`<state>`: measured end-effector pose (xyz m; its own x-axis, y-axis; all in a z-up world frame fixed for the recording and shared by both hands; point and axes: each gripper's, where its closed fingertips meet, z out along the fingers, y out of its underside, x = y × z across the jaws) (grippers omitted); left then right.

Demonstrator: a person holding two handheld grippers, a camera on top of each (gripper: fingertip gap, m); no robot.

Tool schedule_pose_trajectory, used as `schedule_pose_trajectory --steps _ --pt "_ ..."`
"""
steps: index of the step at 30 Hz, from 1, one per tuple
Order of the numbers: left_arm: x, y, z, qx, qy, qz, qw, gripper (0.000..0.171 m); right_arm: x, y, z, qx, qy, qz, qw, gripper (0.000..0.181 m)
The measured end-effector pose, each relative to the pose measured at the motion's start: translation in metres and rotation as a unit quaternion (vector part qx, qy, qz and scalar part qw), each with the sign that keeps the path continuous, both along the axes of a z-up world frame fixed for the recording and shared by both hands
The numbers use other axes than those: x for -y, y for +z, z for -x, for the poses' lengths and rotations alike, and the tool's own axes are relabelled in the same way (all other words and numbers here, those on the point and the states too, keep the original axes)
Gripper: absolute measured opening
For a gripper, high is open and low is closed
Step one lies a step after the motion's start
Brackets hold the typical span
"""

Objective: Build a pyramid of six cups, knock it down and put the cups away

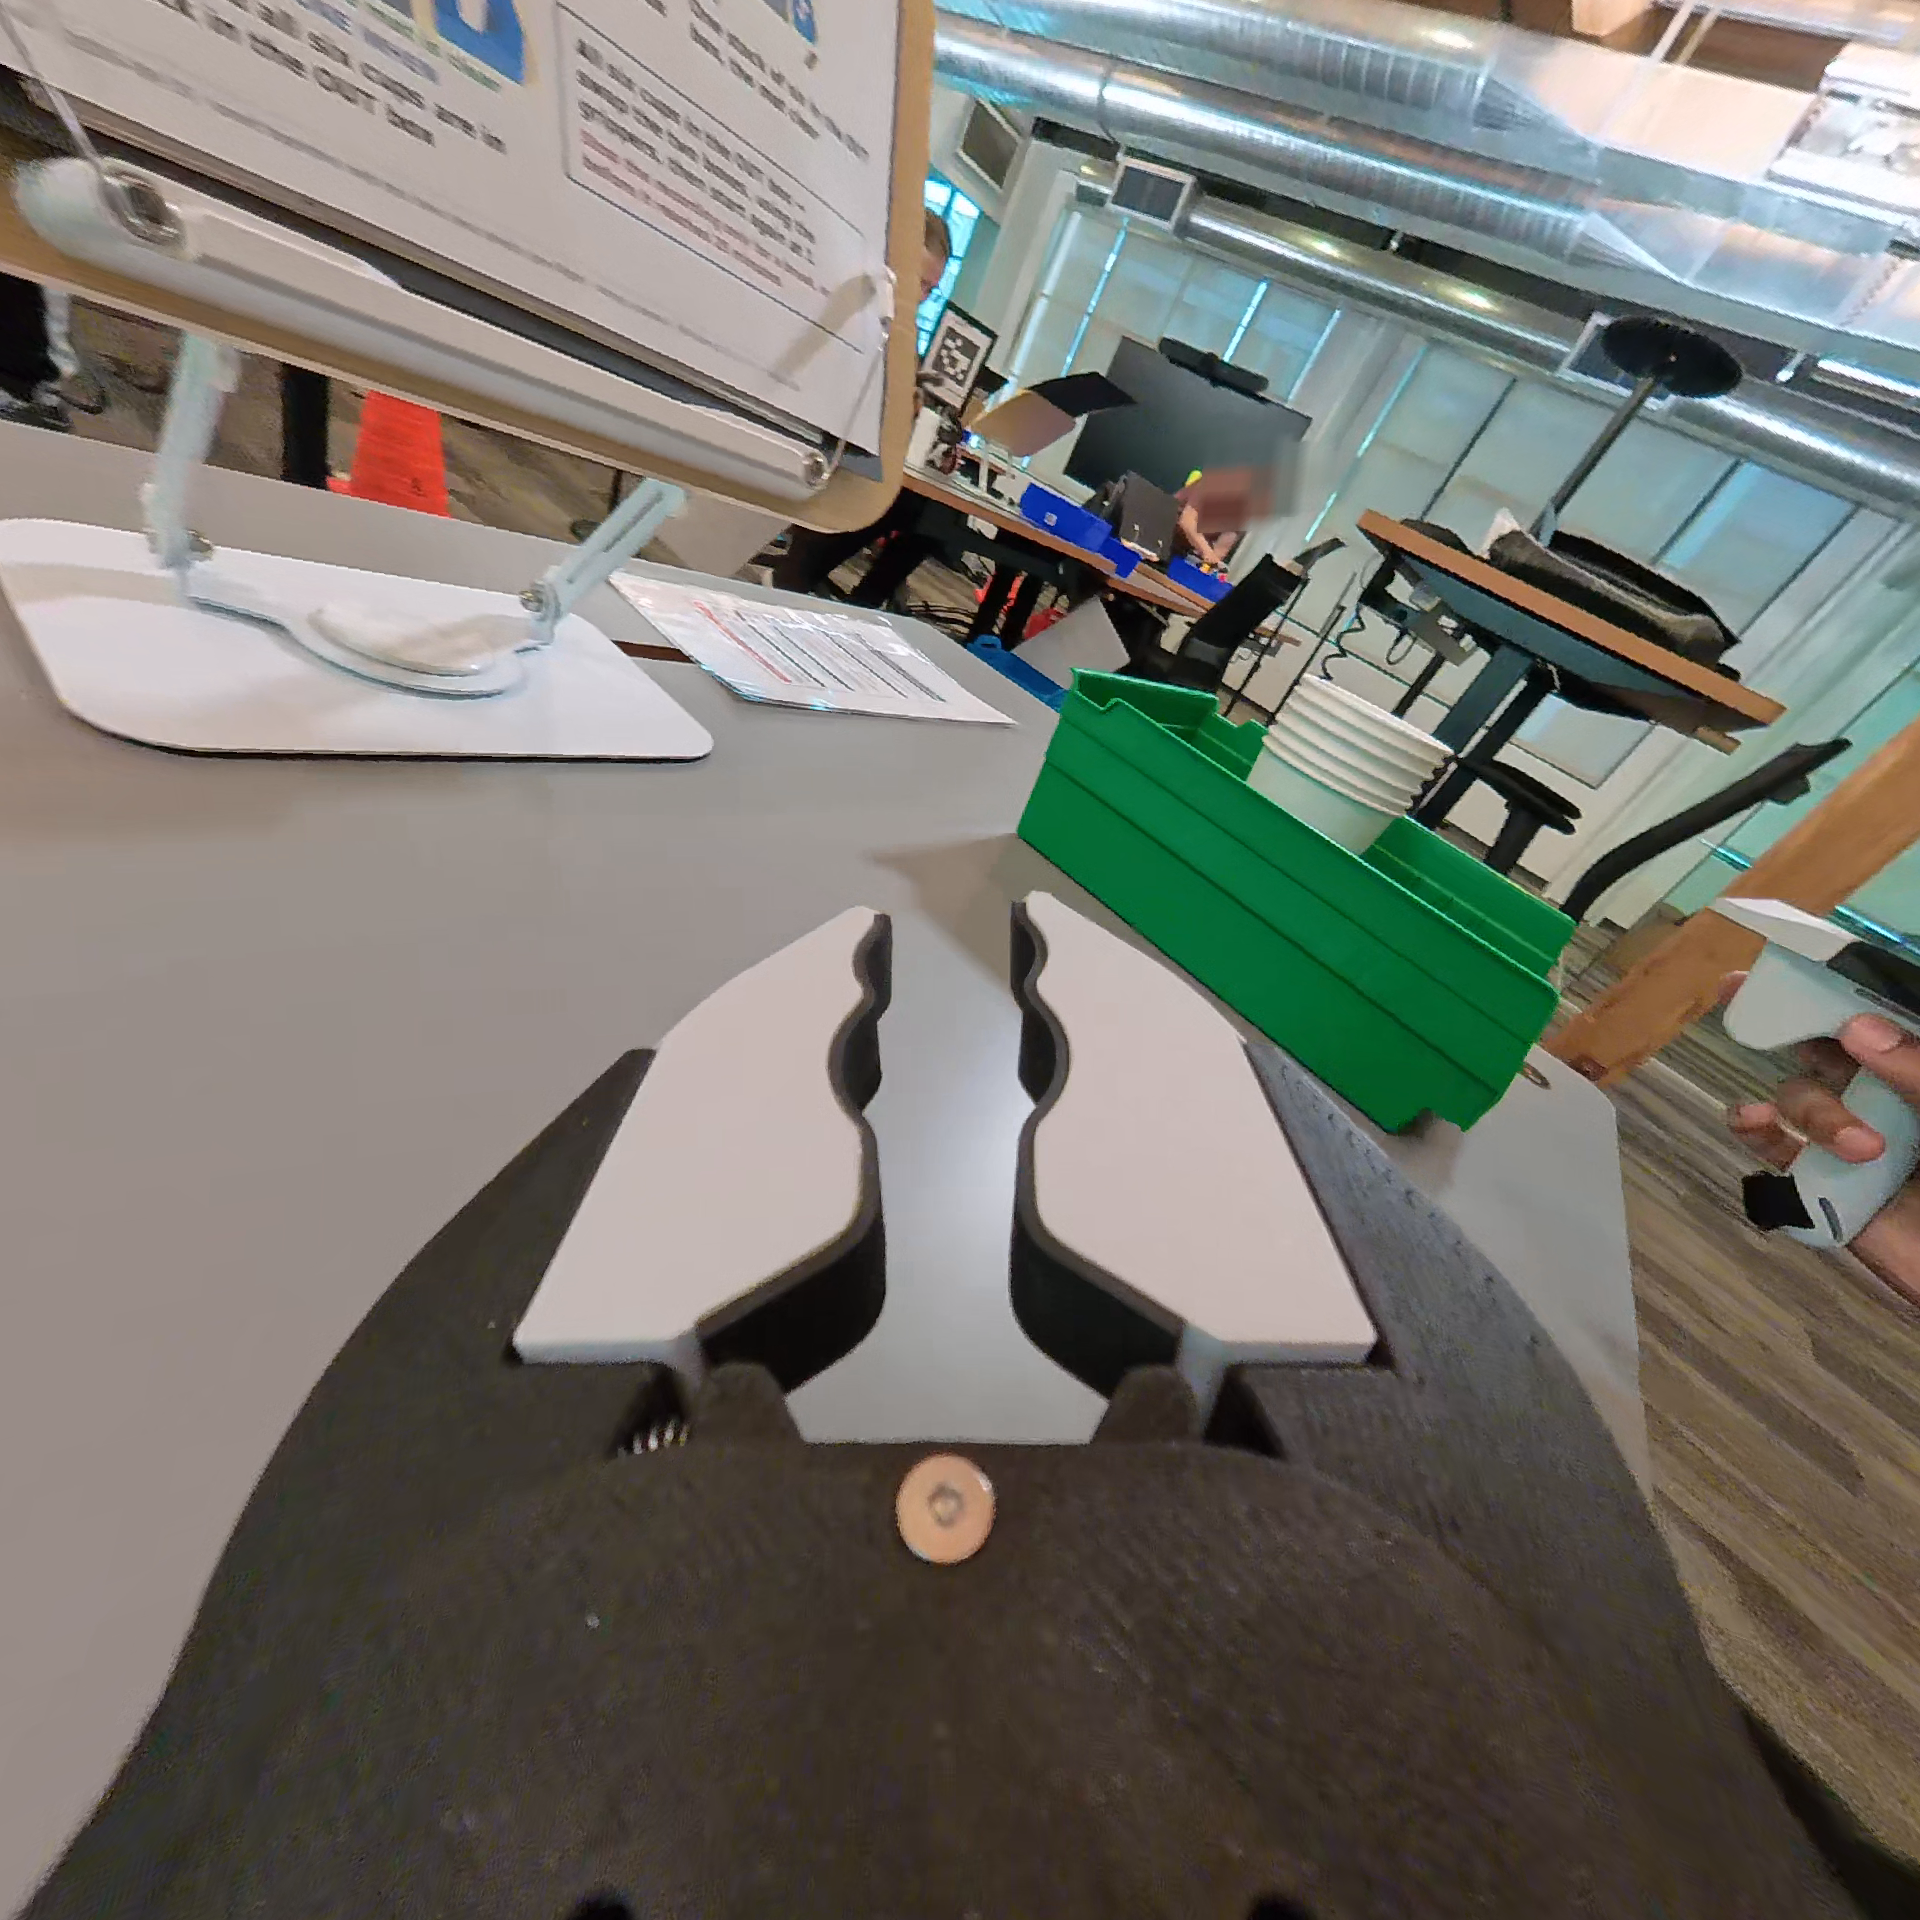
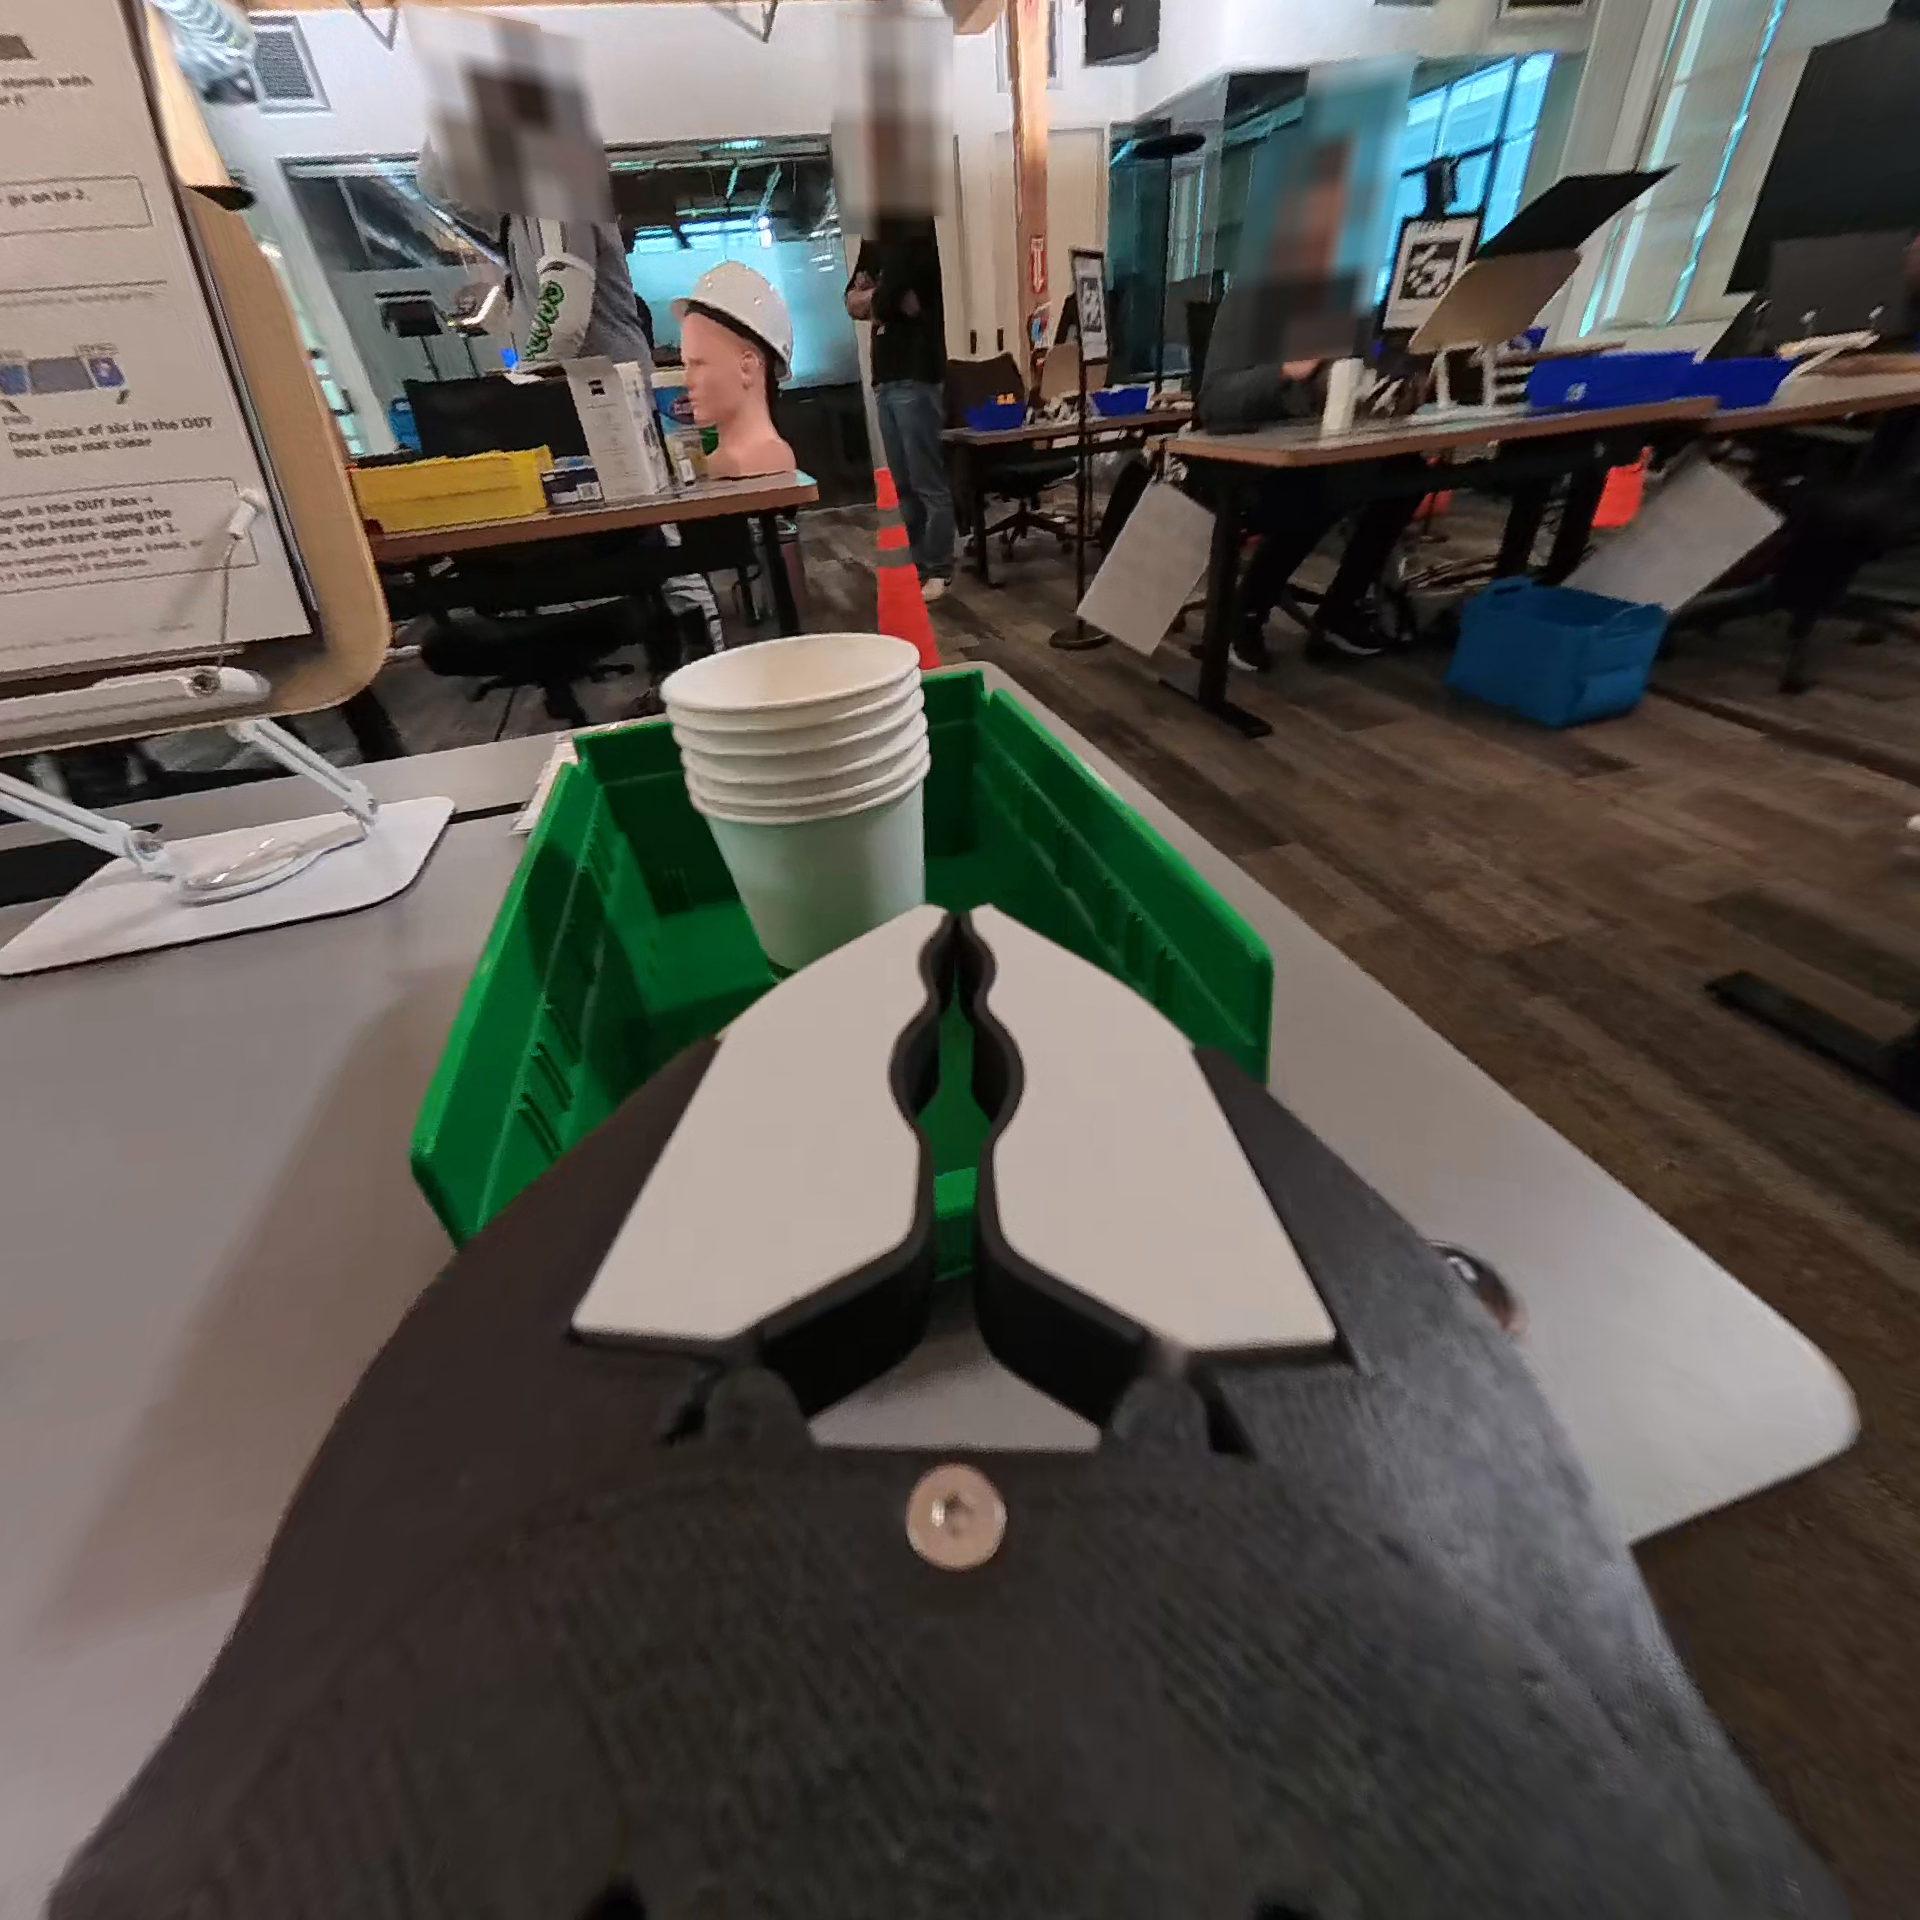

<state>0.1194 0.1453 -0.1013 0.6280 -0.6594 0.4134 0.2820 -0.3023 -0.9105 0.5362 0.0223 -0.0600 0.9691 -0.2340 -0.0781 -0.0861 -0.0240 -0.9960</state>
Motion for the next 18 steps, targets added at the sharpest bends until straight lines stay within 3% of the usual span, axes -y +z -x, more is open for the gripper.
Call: schedule_pose_trajectory --steps 6,9,12,18 --pt "-0.001 -0.007 0.023 -0.034 0.035 0.000 0.999 0.020 -0.019 -0.015 0.000 -0.029 0.030 0.037 0.998 0.001" --pt "0.001 -0.010 0.030 -0.052 0.046 -0.004 0.998 0.020 -0.025 -0.021 -0.007 -0.005 0.027 0.057 0.998 0.018" --pt "0.002 -0.015 0.035 -0.071 0.053 -0.005 0.996 0.020 -0.032 -0.029 -0.010 0.007 0.038 0.083 0.996 0.046" --pt "0.004 -0.019 0.038 -0.090 0.057 -0.006 0.994 0.020 -0.030 -0.038 -0.050 0.015 -0.017 0.106 0.994 0.070"
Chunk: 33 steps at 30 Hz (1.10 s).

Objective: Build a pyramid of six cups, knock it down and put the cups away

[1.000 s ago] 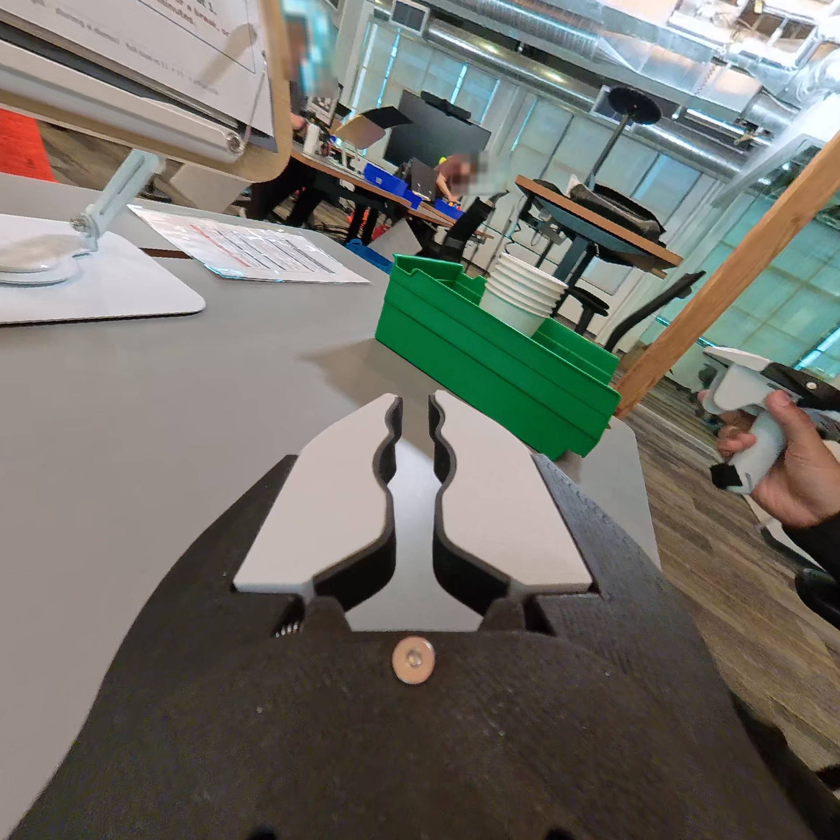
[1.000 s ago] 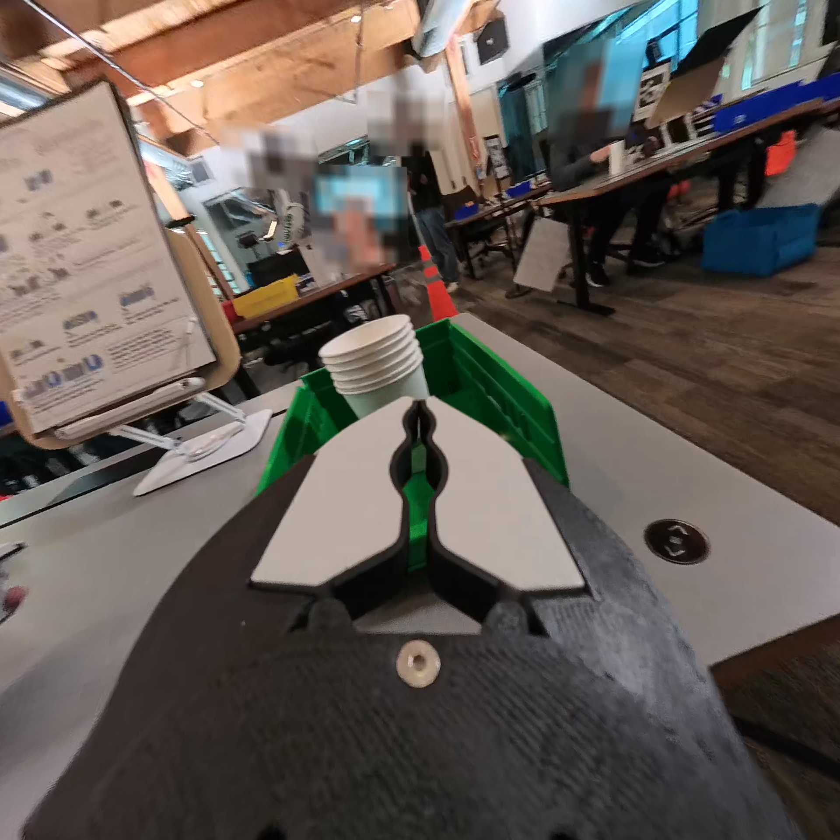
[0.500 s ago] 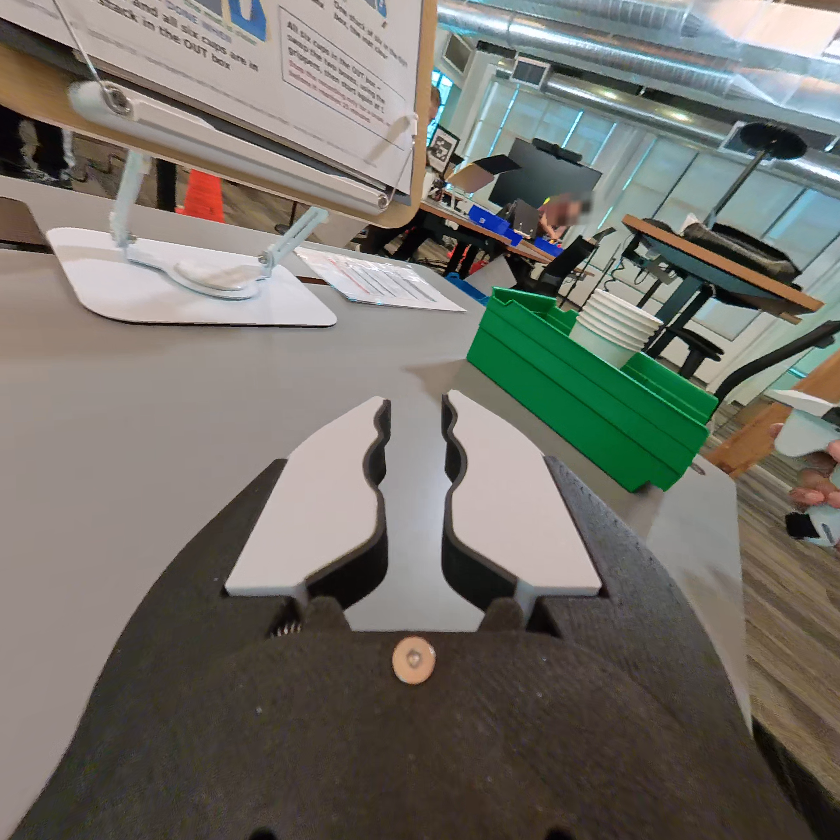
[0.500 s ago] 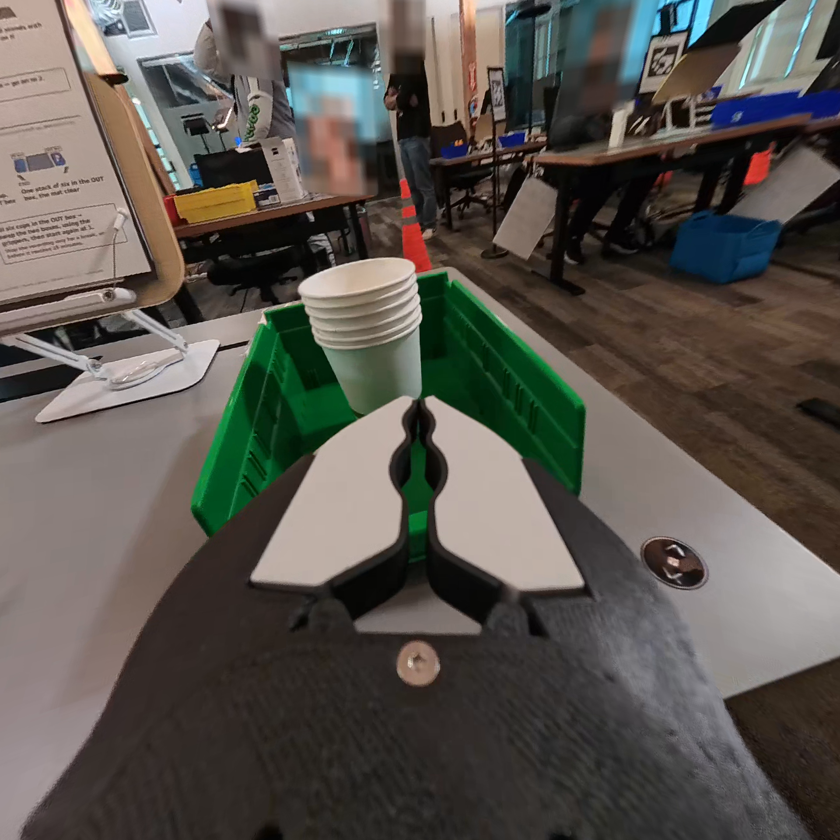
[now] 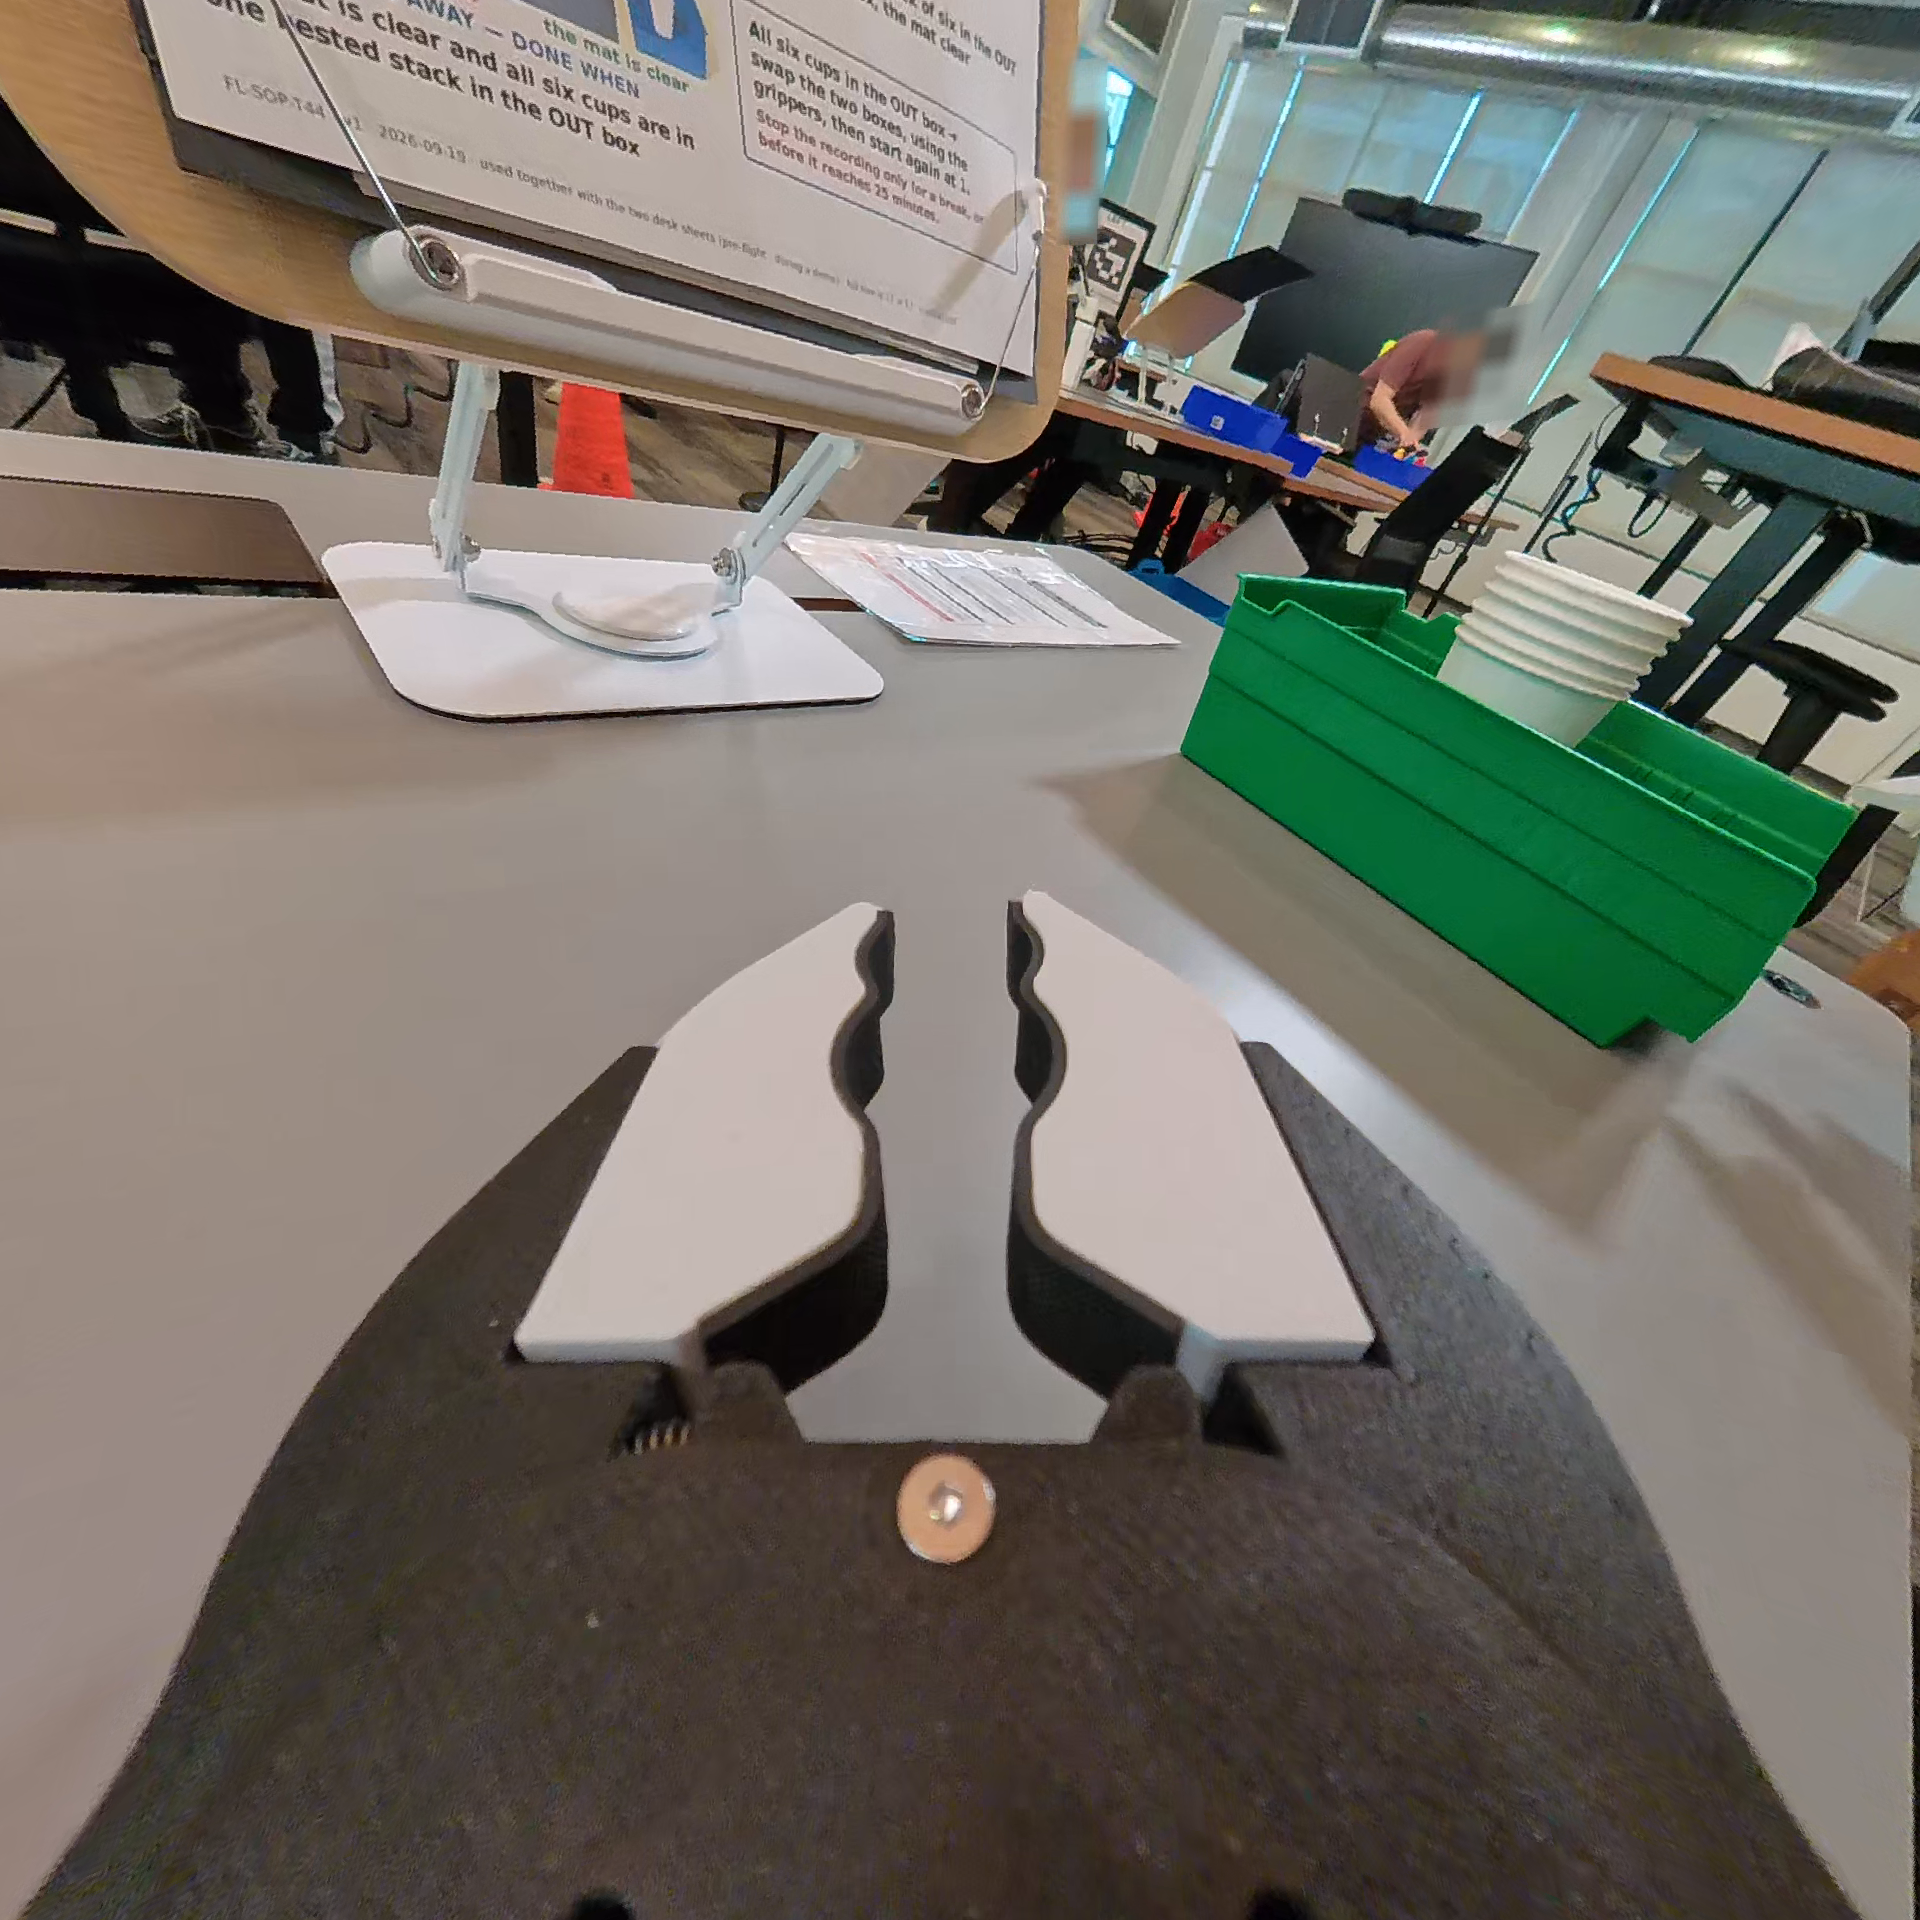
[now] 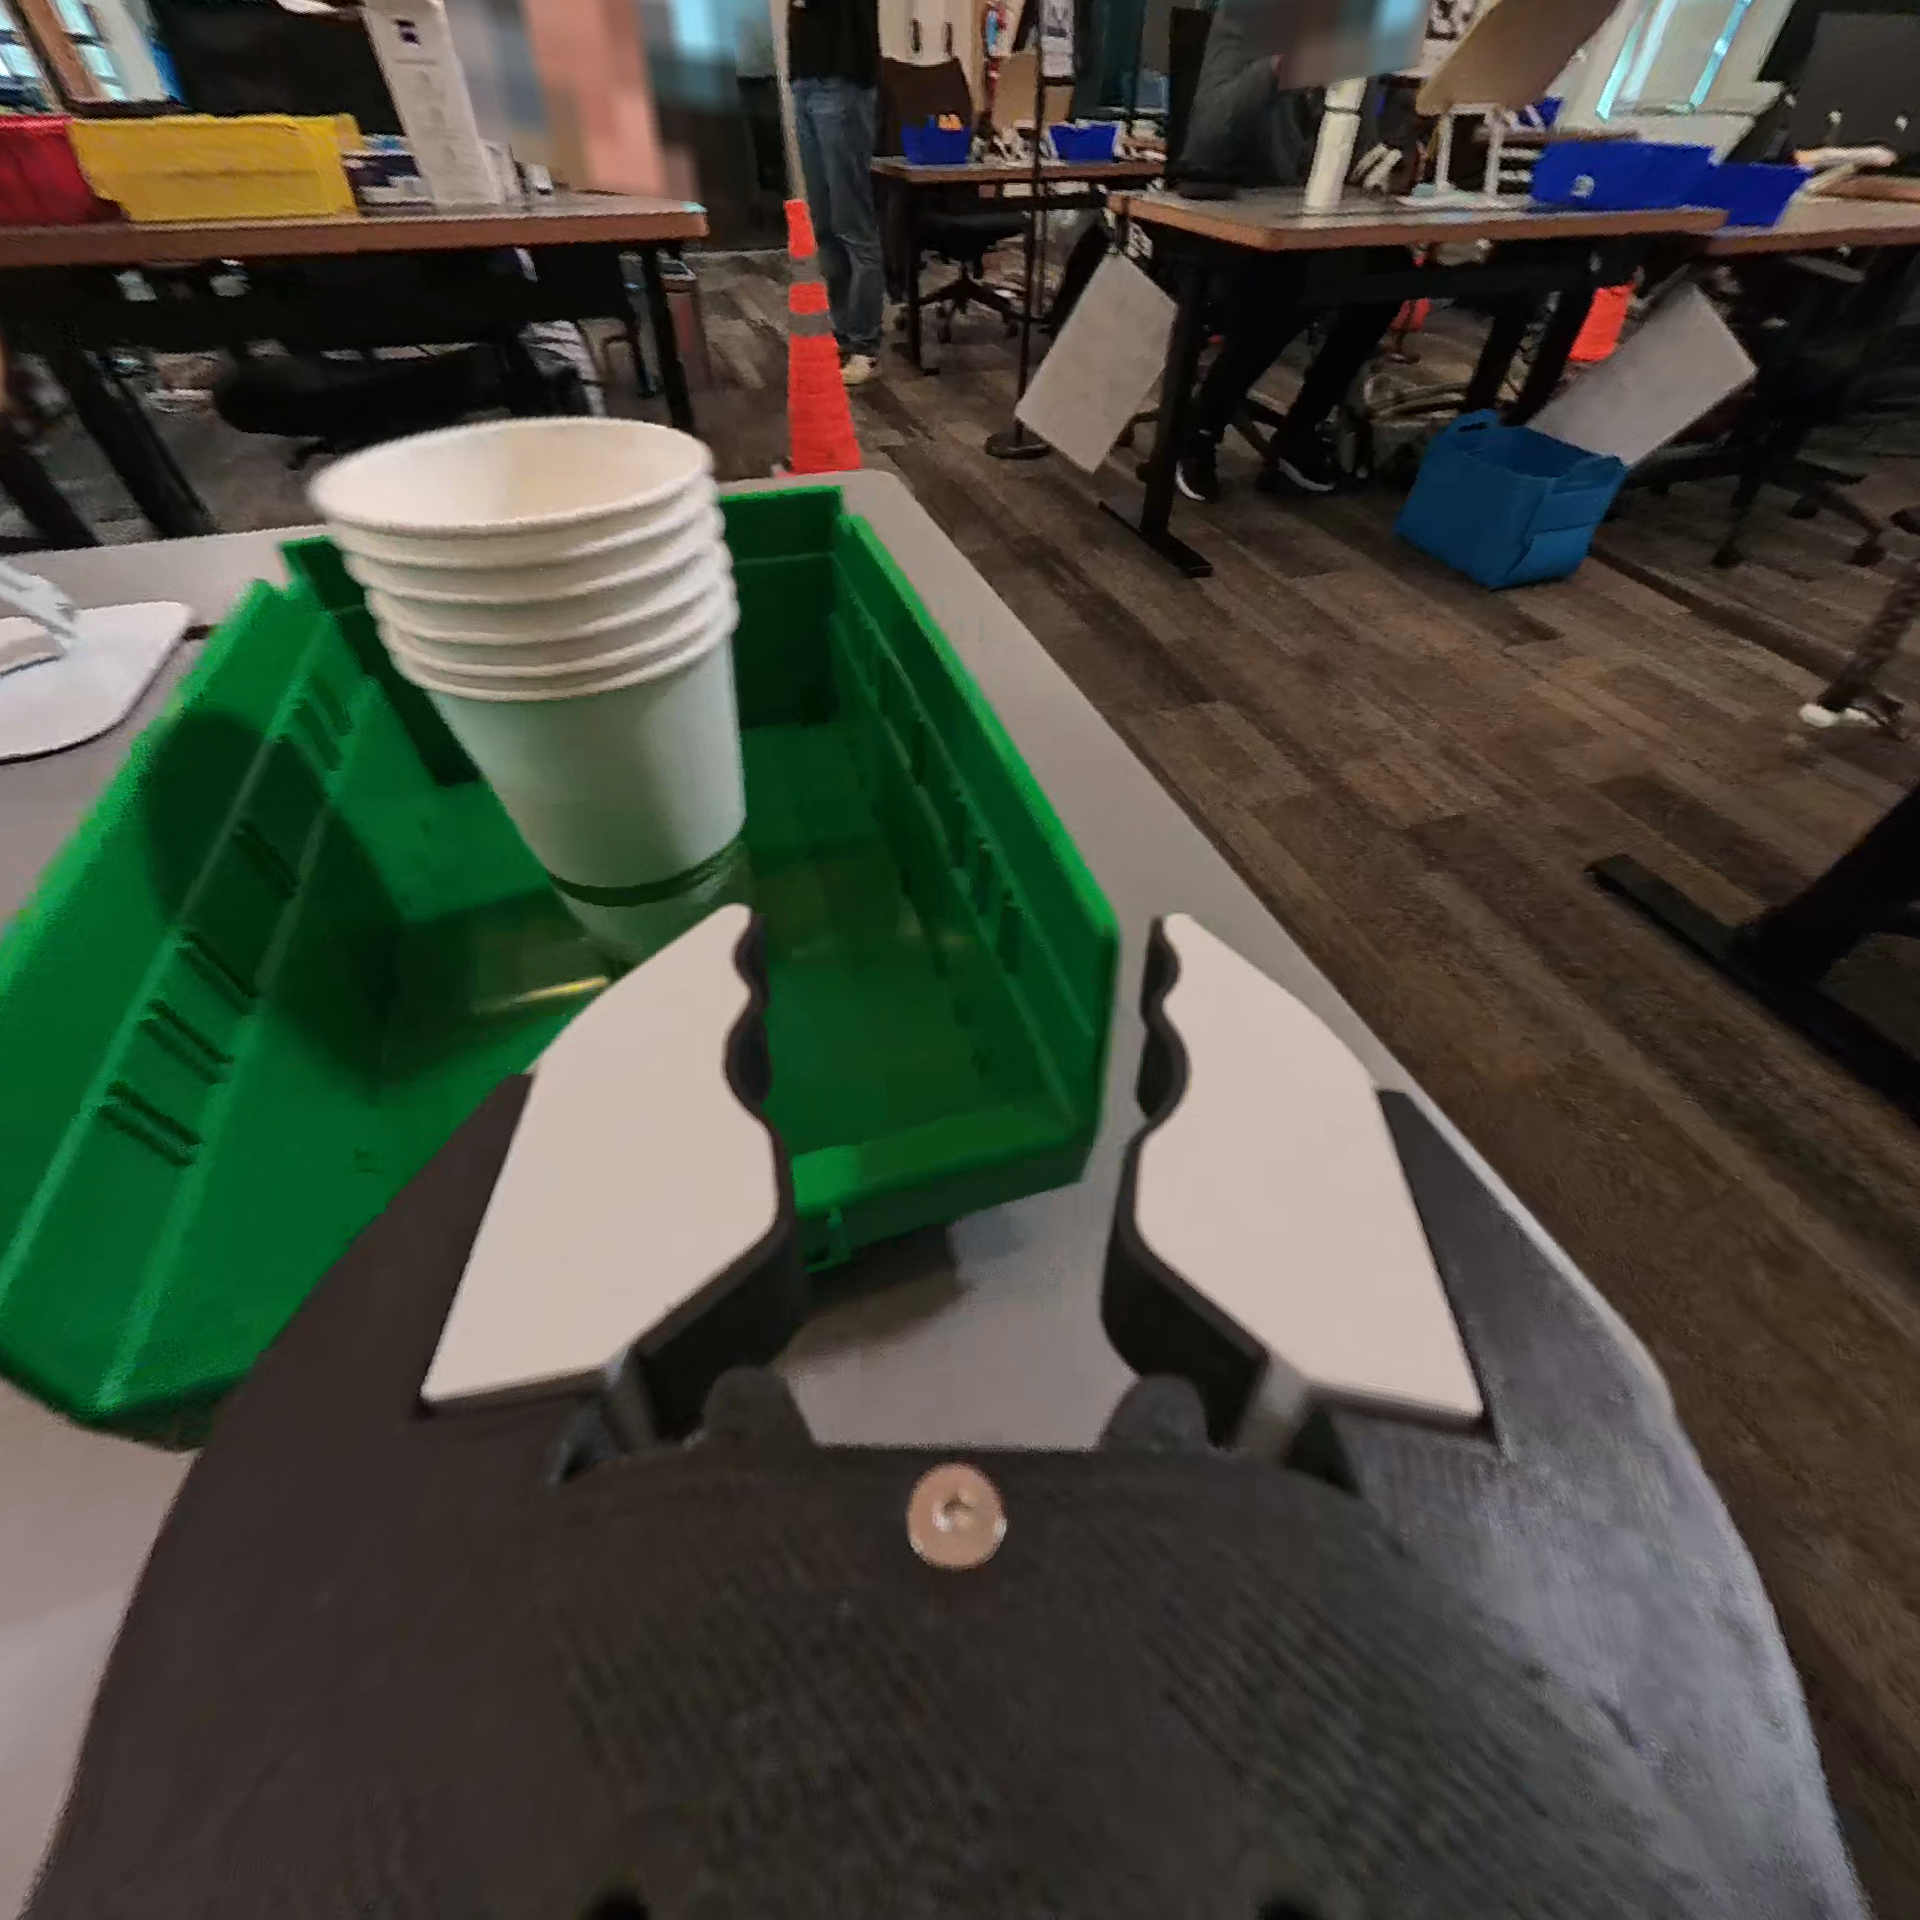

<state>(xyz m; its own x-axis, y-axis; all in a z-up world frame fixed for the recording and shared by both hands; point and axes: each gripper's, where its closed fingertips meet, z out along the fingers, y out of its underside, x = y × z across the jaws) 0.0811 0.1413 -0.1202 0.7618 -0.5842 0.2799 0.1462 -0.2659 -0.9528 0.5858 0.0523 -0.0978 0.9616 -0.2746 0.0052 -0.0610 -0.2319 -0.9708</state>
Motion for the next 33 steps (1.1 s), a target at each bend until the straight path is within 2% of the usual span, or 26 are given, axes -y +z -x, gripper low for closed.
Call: schedule_pose_trajectory --steps 3,7,12,18,23,29,32,33 --pt "0.000 -0.002 -0.001 0.000 -0.001 0.003 1.000 0.021 0.005 -0.011 -0.026 -0.020 -0.029 0.013 0.999 0.077" --pt "0.001 -0.003 -0.003 0.001 -0.006 0.007 1.000 0.023 0.001 -0.035 -0.041 -0.069 -0.011 0.047 0.996 0.084" --pt "0.002 -0.003 -0.004 0.005 -0.013 0.009 1.000 0.022 -0.015 -0.041 -0.035 -0.100 0.045 0.035 0.993 0.081" --pt "0.003 -0.003 -0.004 0.010 -0.014 0.013 1.000 0.021 -0.032 -0.054 -0.032 -0.102 0.071 0.085 0.989 0.088" --pt "0.004 -0.003 -0.002 0.019 -0.015 0.018 1.000 0.021 -0.045 -0.054 -0.035 -0.132 0.091 0.086 0.983 0.079" --pt "0.007 -0.004 0.006 0.031 -0.010 0.027 0.999 0.021 -0.054 -0.053 -0.041 -0.108 0.092 0.088 0.986 0.061" --pt "0.008 -0.004 0.011 0.034 -0.004 0.029 0.999 0.021 -0.060 -0.055 -0.032 -0.125 0.112 0.096 0.981 0.044" --pt "0.009 -0.004 0.012 0.035 -0.002 0.030 0.999 0.021 -0.062 -0.056 -0.028 -0.133 0.120 0.098 0.979 0.033"
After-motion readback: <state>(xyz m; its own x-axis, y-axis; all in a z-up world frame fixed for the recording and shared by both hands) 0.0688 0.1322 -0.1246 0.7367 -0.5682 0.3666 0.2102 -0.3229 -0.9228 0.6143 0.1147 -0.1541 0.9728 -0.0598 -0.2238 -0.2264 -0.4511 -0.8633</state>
